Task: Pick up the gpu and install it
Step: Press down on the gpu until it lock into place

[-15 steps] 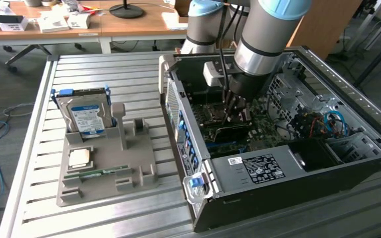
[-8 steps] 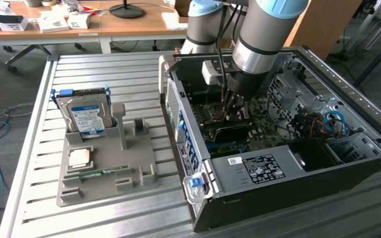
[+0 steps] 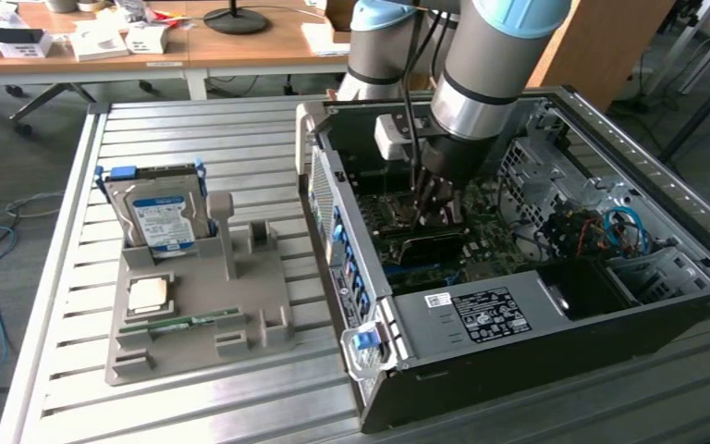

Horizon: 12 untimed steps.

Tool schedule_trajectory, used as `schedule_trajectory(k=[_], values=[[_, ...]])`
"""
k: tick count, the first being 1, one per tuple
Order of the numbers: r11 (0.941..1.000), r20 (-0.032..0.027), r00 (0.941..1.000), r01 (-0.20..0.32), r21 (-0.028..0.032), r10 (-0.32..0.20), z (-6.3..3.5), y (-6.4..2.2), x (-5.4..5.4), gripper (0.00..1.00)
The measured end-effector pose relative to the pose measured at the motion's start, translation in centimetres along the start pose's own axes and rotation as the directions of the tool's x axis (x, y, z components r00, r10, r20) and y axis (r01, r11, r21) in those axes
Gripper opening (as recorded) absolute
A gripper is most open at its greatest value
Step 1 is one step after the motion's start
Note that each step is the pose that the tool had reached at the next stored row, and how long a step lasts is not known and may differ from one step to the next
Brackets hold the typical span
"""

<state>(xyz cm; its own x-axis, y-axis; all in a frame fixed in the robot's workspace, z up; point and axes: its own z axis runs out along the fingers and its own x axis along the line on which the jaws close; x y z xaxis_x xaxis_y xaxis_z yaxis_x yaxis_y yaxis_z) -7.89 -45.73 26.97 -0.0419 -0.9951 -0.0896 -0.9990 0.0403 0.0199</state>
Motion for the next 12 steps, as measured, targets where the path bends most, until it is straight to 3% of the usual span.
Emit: schedule_trajectory(k=[12], values=[[1.0,0.0,1.0,0.0,0.0,0.0,0.32,-0.01,0.17,0.11]])
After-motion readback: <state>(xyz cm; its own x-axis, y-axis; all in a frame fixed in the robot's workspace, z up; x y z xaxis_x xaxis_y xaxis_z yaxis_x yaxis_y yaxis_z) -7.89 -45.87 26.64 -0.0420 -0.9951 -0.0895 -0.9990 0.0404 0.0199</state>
